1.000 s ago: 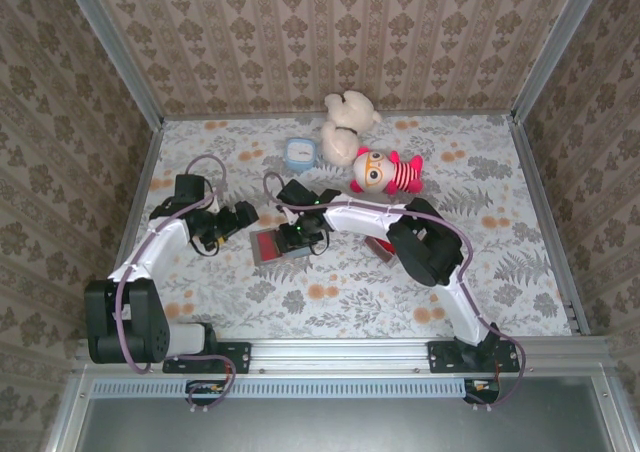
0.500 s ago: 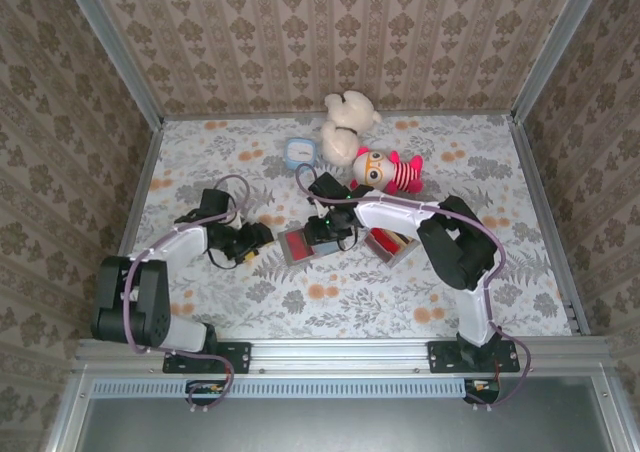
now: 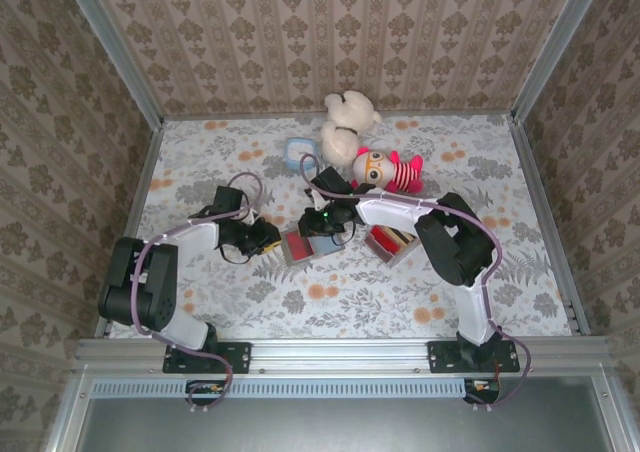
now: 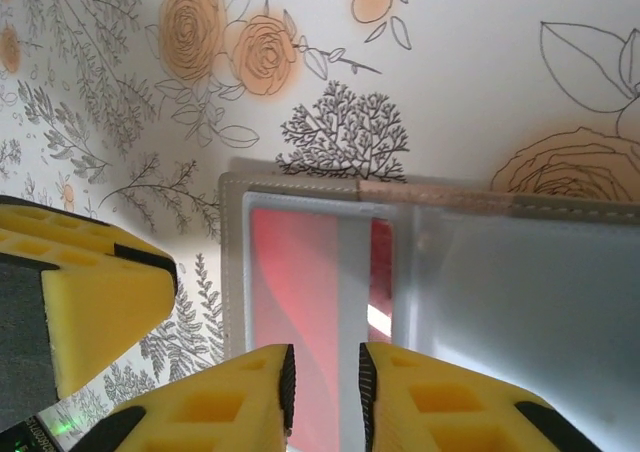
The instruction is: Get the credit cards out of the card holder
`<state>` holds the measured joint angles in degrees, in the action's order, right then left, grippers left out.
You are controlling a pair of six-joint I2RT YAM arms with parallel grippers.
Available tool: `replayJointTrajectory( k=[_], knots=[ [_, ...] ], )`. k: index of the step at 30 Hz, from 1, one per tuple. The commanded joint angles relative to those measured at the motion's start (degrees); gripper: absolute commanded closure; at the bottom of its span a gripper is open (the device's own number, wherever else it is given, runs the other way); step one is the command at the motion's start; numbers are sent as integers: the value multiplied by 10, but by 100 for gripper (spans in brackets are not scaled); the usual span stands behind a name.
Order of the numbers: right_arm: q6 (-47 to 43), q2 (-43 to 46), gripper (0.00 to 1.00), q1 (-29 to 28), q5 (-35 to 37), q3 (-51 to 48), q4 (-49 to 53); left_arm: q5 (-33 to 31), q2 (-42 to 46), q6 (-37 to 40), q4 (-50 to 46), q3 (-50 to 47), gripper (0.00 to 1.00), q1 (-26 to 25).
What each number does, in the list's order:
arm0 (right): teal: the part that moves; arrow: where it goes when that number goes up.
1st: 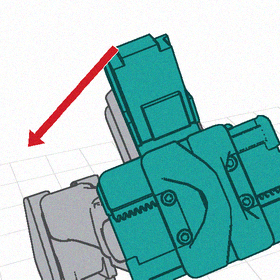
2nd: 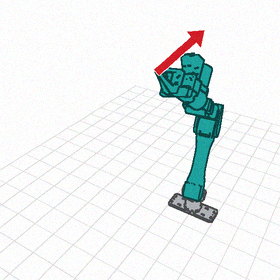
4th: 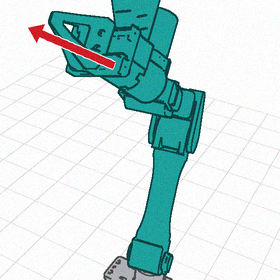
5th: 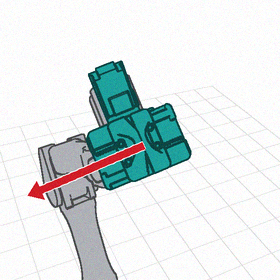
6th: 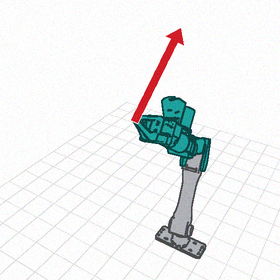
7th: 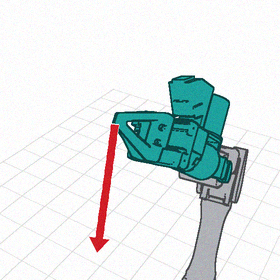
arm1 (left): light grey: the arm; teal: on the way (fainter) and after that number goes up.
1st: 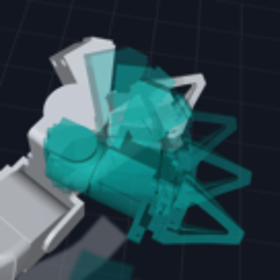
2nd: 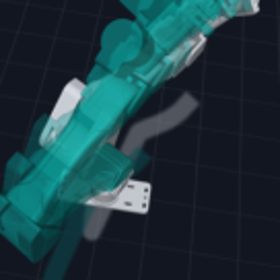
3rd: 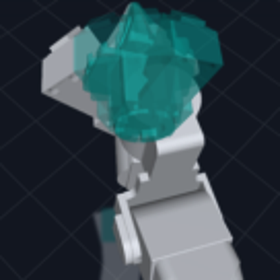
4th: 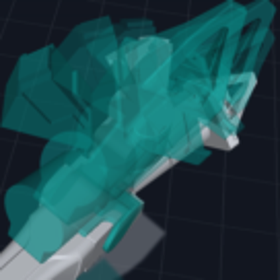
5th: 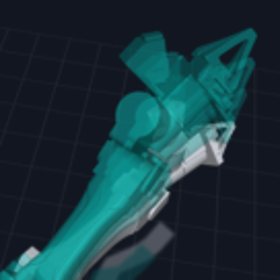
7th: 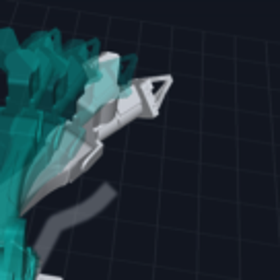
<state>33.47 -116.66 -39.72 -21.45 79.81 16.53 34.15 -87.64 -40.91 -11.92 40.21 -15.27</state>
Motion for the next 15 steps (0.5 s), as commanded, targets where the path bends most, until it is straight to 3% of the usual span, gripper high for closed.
replayJointTrajectory(
  k=[1,15],
  knots=[
    [10,-16,75,7,-28,-7,-13,13,-16,-12,15,9,82,-6],
    [-5,-30,79,10,-37,-3,-2,4,-42,-9,14,15,89,-12]
  ],
)
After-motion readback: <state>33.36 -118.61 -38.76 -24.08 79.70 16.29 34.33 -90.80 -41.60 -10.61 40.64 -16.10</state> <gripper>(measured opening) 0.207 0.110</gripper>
